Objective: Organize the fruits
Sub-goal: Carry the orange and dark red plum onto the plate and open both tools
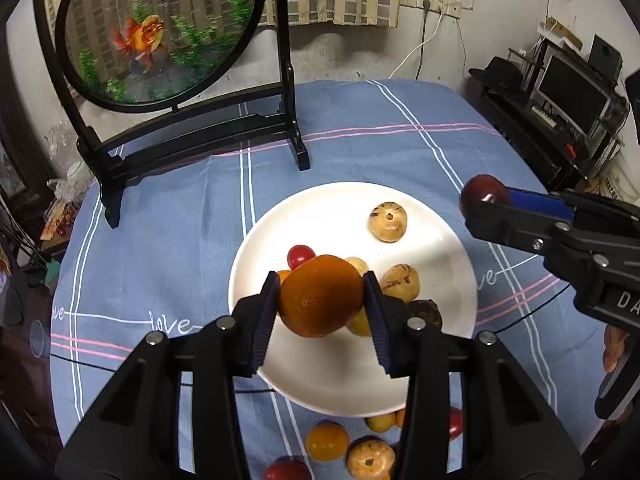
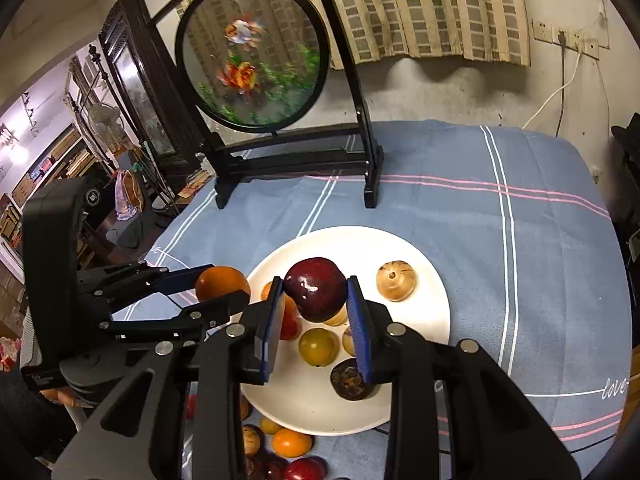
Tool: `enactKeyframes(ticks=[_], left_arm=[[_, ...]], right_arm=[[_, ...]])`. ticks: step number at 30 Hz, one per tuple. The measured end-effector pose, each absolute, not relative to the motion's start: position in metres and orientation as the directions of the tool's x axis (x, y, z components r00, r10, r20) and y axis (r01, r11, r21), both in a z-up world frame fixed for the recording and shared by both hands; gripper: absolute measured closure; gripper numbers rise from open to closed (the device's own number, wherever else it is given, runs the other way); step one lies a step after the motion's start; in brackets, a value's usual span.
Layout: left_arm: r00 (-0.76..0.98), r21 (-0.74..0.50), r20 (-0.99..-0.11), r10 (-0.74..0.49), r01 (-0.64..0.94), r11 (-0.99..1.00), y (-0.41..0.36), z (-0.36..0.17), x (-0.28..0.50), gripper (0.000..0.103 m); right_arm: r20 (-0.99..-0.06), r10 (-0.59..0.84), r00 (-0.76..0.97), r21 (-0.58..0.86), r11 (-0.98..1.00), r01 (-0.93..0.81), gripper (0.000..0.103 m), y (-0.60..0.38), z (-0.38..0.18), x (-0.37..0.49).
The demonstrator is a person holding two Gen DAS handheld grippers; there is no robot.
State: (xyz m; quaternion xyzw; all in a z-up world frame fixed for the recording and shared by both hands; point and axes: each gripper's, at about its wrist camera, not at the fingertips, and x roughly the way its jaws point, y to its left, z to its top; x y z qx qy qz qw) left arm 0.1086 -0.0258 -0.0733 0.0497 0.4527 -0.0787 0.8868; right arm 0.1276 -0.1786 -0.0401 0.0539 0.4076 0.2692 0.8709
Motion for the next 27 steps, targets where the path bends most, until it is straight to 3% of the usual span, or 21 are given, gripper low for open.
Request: enactKeyframes(ticks=[27], left_arm=[[0.524,0.061,-0.849,-0.069,0.227,0.972,-0.038,-0.113,0.137,0.059]], right_arm=[[-0.78,0.45,0.435,0.273,0.87,-0.411,0.071,-0.153,-0.094,0.18]])
